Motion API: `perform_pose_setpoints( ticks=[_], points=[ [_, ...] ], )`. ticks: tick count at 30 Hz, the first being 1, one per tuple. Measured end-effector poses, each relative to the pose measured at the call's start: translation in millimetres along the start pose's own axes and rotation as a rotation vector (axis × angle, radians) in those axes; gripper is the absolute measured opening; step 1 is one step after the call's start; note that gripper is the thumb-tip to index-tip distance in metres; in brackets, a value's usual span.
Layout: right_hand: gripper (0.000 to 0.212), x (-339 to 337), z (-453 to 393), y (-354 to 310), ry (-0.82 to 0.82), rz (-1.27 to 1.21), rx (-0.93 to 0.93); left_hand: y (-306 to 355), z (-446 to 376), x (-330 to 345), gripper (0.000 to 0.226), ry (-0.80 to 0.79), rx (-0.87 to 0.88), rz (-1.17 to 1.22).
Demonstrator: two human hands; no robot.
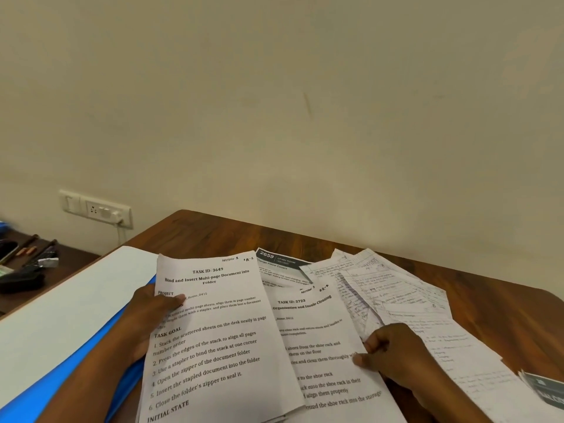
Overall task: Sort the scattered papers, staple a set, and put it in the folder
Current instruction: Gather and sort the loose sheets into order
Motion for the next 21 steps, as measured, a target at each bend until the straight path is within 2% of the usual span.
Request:
perform_pose_setpoints(
  ticks=[3,5,8,10,14,16,19,21],
  points=[
    [0.032,-8.2,3.2,3.4,-0.049,0.052,-0.006,-0.5,-0.4,0.1,0.008,0.012,0.003,-0.012],
    [0.039,-11.5,3.7,0.3,-0.06,0.058,-0.001,-0.6,-0.5,-0.1,0.01,0.018,0.001,-0.019],
    [0.054,-9.8,-0.9,-7.8,-0.026,0.004,0.025,-2.7,-1.0,-1.3,0.012,0.013,-0.012,-0.006],
    [0.057,-6.5,-8.7,-14.3,0.044,-0.028,0.013,-3.0,-1.4,-2.0,0.017,0.006,-0.02,-0.023],
    [0.049,3.3,-23.2,-21.3,0.142,-0.054,-0.019,-6.3,-4.0,-4.6,0.02,0.001,-0.023,-0.03],
    [0.041,6.8,-26.6,-19.5,0.154,-0.048,-0.014,-5.0,-4.0,-2.3,0.021,-0.007,-0.004,-0.054],
    [0.035,8.3,-29.7,-14.8,0.141,-0.058,-0.022,-1.7,0.3,0.7,0.01,-0.01,0.02,-0.057],
    [0.034,8.7,-30.6,-12.6,0.122,-0.077,-0.015,-1.5,-0.5,2.2,0.012,-0.025,0.026,-0.05]
  ],
)
Point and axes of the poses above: each hand's wrist, its own z-axis away from the middle knuckle, its own x-axis out of the palm, y = z × x, the point moved 8 cm from there along -z, towards the middle knuckle, and after that the axes turned 6 degrees about -z, right-handed, at the moved point
